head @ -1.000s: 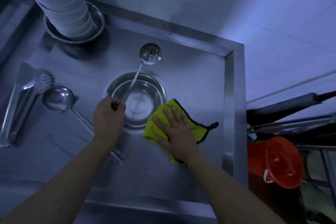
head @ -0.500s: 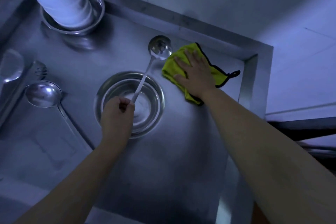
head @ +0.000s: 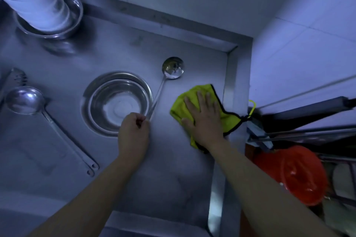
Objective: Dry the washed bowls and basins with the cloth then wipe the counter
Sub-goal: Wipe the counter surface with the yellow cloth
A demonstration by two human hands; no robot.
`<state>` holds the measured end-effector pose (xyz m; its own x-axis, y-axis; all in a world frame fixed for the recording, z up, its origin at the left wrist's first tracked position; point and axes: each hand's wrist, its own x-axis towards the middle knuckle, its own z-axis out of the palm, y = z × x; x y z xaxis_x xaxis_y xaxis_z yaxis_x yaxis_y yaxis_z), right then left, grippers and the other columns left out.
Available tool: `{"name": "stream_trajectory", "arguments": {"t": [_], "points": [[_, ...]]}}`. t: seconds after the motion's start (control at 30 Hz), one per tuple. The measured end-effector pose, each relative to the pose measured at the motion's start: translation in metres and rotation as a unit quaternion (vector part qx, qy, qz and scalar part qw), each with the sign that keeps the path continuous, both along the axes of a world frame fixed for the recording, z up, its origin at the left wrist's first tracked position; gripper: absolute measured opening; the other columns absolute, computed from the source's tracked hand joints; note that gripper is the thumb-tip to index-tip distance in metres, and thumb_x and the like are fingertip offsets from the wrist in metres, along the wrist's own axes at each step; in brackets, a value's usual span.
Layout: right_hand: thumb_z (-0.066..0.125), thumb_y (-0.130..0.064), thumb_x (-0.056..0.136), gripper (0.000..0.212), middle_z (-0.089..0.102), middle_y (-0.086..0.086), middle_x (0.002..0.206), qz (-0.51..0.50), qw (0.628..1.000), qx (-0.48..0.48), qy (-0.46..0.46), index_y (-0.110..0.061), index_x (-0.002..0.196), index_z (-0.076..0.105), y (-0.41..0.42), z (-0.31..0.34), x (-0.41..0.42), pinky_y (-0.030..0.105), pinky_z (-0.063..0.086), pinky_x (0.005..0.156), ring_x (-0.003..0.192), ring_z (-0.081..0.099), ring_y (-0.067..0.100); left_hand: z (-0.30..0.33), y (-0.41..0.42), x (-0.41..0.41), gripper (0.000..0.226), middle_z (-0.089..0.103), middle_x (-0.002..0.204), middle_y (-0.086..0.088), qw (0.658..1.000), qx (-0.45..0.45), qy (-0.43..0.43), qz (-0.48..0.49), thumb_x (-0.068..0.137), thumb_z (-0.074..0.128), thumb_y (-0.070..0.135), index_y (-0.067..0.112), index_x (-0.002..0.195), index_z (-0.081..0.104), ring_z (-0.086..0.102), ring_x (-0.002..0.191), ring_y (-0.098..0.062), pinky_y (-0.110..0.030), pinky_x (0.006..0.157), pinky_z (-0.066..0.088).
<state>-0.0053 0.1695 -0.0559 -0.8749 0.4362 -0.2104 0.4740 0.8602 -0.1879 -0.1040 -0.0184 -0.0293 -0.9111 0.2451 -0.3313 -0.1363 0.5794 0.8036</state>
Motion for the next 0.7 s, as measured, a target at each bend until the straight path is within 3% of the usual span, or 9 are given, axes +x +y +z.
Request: {"name": "stream_trajectory", "arguments": {"t": [0.1, 0.3, 0.43, 0.57, 0.7], "points": [[0.043, -0.054, 0.088, 0.067, 0.009, 0.010, 0.160, -0.004, 1.000, -0.009, 0.007, -0.035, 0.149, 0.024, -0.051, 0.002, 0.041, 0.052, 0.004, 0.117, 0.146, 0.000, 0.036, 0.001, 0.002, 0.012, 0.012, 0.063, 0.079, -0.012, 1.000, 0.006, -0.005, -0.017, 0.084, 0.057, 0.015, 0.024, 0.078, 0.053, 0.061, 0.072, -0.033, -0.052, 0.069, 0.053], [0.045, -0.053, 0.087, 0.067, 0.015, 0.009, 0.159, 0.046, 0.999, 0.006, 0.026, -0.034, 0.148, 0.028, -0.100, -0.002, 0.097, 0.056, 0.012, 0.112, 0.145, 0.010, 0.039, 0.005, 0.000, 0.024, 0.018, 0.062, 0.073, -0.006, 0.999, -0.003, -0.005, -0.044, 0.084, 0.059, 0.013, 0.026, 0.073, 0.051, 0.061, 0.068, -0.028, -0.037, 0.064, 0.048], [0.042, -0.052, 0.089, 0.061, 0.020, 0.009, 0.157, 0.042, 0.999, 0.022, 0.017, -0.033, 0.146, 0.034, -0.073, -0.001, 0.076, 0.056, 0.014, 0.116, 0.145, 0.012, 0.038, 0.005, 0.002, 0.025, 0.015, 0.062, 0.073, -0.006, 0.999, -0.008, 0.003, -0.047, 0.084, 0.060, 0.014, 0.024, 0.075, 0.052, 0.062, 0.069, -0.029, -0.040, 0.066, 0.050], [0.038, -0.053, 0.093, 0.061, 0.011, 0.009, 0.160, -0.002, 0.999, 0.029, -0.015, -0.033, 0.149, 0.025, -0.018, -0.001, 0.029, 0.051, 0.003, 0.118, 0.147, 0.003, 0.036, 0.003, 0.007, 0.026, 0.019, 0.063, 0.072, -0.005, 0.999, -0.011, 0.002, -0.032, 0.083, 0.060, 0.016, 0.027, 0.070, 0.050, 0.061, 0.068, -0.028, -0.045, 0.068, 0.053], [0.034, -0.054, 0.096, 0.060, 0.009, 0.009, 0.160, -0.001, 0.997, 0.069, -0.041, -0.033, 0.150, 0.019, 0.047, 0.003, -0.016, 0.045, 0.007, 0.118, 0.146, 0.006, 0.033, 0.000, 0.014, 0.028, 0.015, 0.064, 0.072, -0.005, 1.000, -0.004, -0.002, -0.019, 0.083, 0.058, 0.019, 0.027, 0.072, 0.052, 0.061, 0.067, -0.028, -0.047, 0.067, 0.053]]}}
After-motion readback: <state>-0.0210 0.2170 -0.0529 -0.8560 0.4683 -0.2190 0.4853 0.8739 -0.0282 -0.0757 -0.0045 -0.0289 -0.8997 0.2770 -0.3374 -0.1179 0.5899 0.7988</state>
